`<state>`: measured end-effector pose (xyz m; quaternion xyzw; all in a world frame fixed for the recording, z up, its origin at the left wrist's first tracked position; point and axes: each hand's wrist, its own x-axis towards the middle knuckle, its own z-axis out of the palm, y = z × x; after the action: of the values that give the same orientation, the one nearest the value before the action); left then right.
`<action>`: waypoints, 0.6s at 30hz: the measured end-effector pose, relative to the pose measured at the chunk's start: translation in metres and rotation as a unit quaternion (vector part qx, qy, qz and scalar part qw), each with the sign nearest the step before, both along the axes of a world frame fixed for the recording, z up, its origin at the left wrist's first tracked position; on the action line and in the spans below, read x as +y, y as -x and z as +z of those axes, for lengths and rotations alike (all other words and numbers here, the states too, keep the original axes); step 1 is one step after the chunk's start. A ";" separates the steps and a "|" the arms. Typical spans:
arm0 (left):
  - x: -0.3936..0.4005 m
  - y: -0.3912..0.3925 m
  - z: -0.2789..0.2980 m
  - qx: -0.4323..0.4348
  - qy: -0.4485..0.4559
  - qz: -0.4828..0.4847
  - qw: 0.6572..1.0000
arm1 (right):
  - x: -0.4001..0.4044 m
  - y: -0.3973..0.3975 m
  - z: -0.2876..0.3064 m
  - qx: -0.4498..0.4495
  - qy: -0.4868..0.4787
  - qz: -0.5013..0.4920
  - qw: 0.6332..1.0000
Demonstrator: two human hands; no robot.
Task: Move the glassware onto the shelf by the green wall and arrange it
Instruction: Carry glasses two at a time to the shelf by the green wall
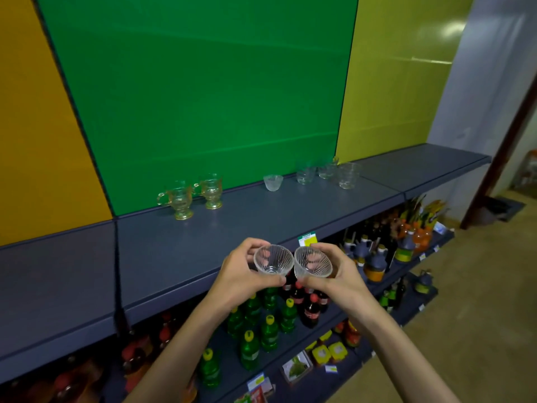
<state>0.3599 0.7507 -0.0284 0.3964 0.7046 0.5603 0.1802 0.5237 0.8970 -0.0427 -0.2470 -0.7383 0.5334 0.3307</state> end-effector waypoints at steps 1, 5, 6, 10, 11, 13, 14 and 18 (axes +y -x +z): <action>0.013 0.004 -0.001 0.000 -0.002 0.003 1.000 | 0.013 0.003 0.001 -0.001 0.000 0.004 1.000; 0.065 0.025 0.003 -0.017 -0.016 0.024 0.999 | 0.064 0.029 0.010 -0.018 -0.008 0.013 1.000; 0.077 0.031 0.005 -0.018 -0.018 0.030 0.999 | 0.077 0.038 0.014 -0.027 -0.011 0.019 0.999; 0.115 0.055 0.013 -0.016 -0.024 0.051 0.998 | 0.124 0.078 0.027 -0.041 -0.028 0.041 0.998; 0.123 0.062 0.014 -0.016 -0.022 0.057 0.998 | 0.134 0.087 0.028 -0.044 -0.032 0.046 0.997; 0.136 0.076 0.012 -0.016 -0.015 0.073 0.997 | 0.151 0.107 0.028 -0.048 -0.031 0.059 0.997; 0.142 0.082 0.011 -0.015 -0.010 0.083 0.996 | 0.159 0.116 0.027 -0.049 -0.026 0.066 0.996; 0.161 0.105 0.007 0.000 0.017 0.127 0.992 | 0.192 0.152 0.021 -0.060 -0.016 0.100 0.993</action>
<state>0.2548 0.9117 -0.0217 0.3008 0.7587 0.5664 0.1141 0.3716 1.0891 -0.0221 -0.1981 -0.7863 0.5360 0.2351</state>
